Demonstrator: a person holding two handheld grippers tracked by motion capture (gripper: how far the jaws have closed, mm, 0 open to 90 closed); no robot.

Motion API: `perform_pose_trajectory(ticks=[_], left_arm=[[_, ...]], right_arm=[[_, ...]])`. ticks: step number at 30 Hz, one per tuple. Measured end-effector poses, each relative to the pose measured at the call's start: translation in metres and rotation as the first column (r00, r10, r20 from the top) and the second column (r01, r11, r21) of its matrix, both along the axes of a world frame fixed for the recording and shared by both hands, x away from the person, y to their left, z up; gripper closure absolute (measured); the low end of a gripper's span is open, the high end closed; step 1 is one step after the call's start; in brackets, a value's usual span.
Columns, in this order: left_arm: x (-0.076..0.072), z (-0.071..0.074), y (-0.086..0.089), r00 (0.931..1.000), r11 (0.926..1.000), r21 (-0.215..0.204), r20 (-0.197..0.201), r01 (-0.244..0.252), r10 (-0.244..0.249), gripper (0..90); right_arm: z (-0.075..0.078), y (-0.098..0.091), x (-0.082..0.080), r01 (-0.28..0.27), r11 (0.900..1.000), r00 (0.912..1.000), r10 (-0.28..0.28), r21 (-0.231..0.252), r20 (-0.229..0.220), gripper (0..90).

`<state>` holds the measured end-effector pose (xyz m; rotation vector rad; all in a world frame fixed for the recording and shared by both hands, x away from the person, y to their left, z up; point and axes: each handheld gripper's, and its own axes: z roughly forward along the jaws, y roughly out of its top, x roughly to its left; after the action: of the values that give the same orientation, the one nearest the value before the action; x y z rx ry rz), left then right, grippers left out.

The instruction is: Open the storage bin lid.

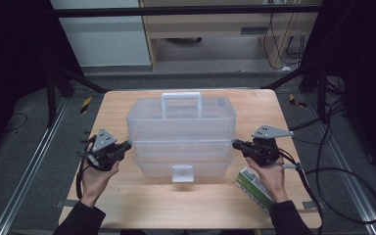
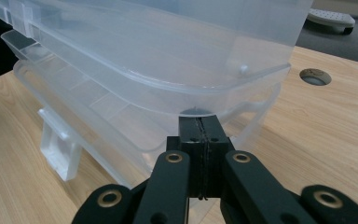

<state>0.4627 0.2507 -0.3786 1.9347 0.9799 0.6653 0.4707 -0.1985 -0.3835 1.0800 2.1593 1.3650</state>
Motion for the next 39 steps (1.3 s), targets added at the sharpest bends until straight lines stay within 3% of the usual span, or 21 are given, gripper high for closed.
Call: perform_pose_trajectory(ticks=[8,21,33,39], left_arm=[[0.0049,0.0043,-0.0009,0.9999,0.9999,-0.01,0.014,-0.007,0.007,89.4],[0.0092,0.0047,-0.0051,0.9993,0.9999,-0.01,0.033,-0.014,0.014,88.5],[0.0014,-0.0024,-0.0037,0.9926,0.9952,0.029,0.08,-0.094,0.091,59.9],[0.0074,-0.0035,-0.0088,0.9915,0.9958,0.033,0.101,-0.085,0.081,55.6]], right_arm=[[0.0047,0.0011,0.0033,0.001,0.9996,1.0,-0.001,0.027,0.007,90.0],[0.0083,0.0032,0.0059,0.003,0.9996,0.9997,-0.004,0.029,0.024,90.0],[0.0071,0.0048,0.0061,-0.001,0.9998,0.9997,0.001,0.022,0.025,90.0],[0.0074,0.0048,0.006,-0.002,0.9998,0.9997,0.002,0.019,0.025,90.0]])
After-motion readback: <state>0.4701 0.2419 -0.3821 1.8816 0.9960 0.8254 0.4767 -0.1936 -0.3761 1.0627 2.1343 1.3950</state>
